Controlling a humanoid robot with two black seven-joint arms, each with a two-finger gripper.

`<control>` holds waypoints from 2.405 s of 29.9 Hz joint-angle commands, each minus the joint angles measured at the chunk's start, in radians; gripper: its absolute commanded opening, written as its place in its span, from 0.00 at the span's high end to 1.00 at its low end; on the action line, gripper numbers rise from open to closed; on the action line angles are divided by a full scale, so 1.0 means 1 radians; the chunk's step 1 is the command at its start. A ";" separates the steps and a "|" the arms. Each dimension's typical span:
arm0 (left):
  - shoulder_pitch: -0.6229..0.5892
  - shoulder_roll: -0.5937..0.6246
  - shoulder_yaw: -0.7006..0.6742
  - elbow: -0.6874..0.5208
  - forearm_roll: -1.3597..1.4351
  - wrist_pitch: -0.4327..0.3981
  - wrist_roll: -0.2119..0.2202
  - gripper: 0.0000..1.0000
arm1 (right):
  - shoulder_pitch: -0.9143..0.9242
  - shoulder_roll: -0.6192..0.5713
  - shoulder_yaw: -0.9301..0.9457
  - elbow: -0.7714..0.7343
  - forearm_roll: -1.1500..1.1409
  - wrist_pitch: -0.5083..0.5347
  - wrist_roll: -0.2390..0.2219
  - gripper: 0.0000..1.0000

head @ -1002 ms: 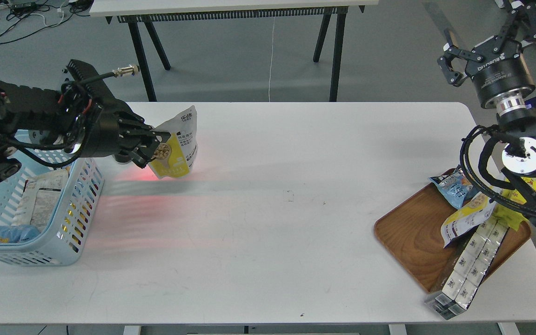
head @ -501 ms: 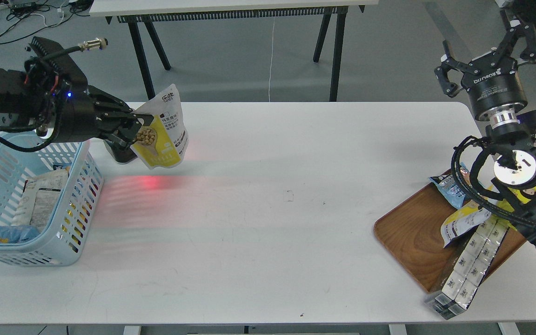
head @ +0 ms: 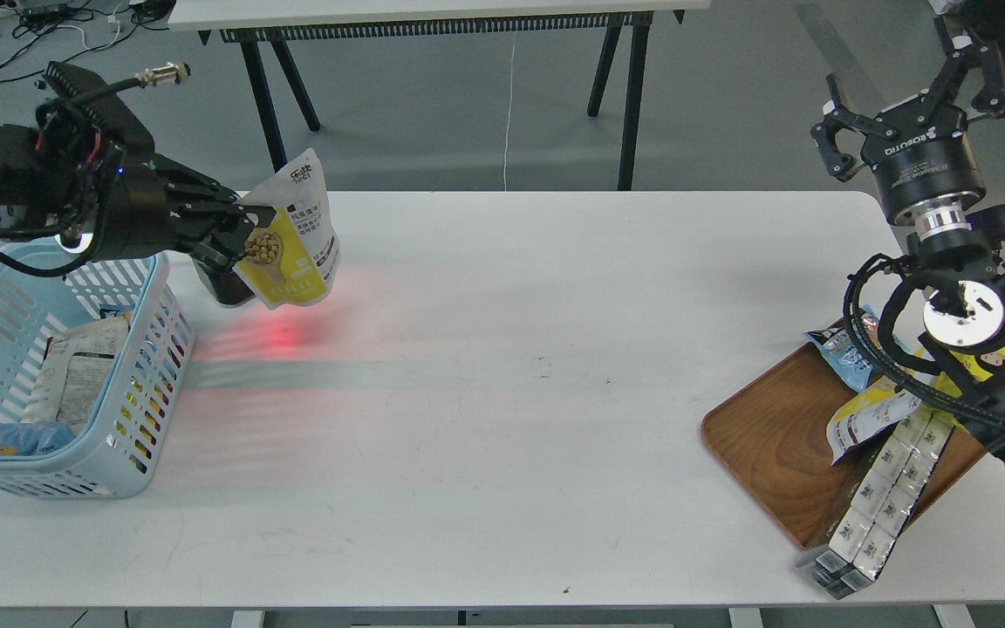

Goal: Scan snack and place in basket
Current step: 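Lift the yellow bag and hold it in front of the scanner, then move the yellow bag over the blue basket and release it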

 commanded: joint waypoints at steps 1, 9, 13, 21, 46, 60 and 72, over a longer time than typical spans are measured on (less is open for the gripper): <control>0.001 -0.005 0.001 0.005 0.002 0.000 -0.001 1.00 | 0.001 0.000 0.000 0.000 0.000 -0.001 0.000 0.01; 0.001 -0.042 0.001 0.019 0.003 0.000 0.002 1.00 | 0.001 0.014 0.000 0.002 0.000 -0.003 0.000 0.01; 0.001 -0.042 0.001 0.015 0.002 0.000 0.000 1.00 | 0.003 0.014 0.000 0.002 0.000 -0.003 0.000 0.01; -0.005 0.052 -0.054 -0.019 -0.032 0.000 -0.024 0.99 | 0.004 0.014 0.000 -0.002 0.000 -0.001 0.000 0.01; 0.011 0.427 -0.004 0.030 -0.222 0.000 -0.103 0.98 | 0.009 0.032 -0.009 -0.009 -0.002 0.008 0.000 0.01; 0.011 0.428 0.137 0.093 -0.294 0.000 -0.103 0.98 | 0.010 0.032 -0.012 -0.008 -0.002 0.008 0.000 0.01; 0.011 0.401 0.154 0.087 -0.337 0.000 -0.103 0.87 | 0.014 0.031 -0.012 -0.009 -0.003 0.008 0.000 0.01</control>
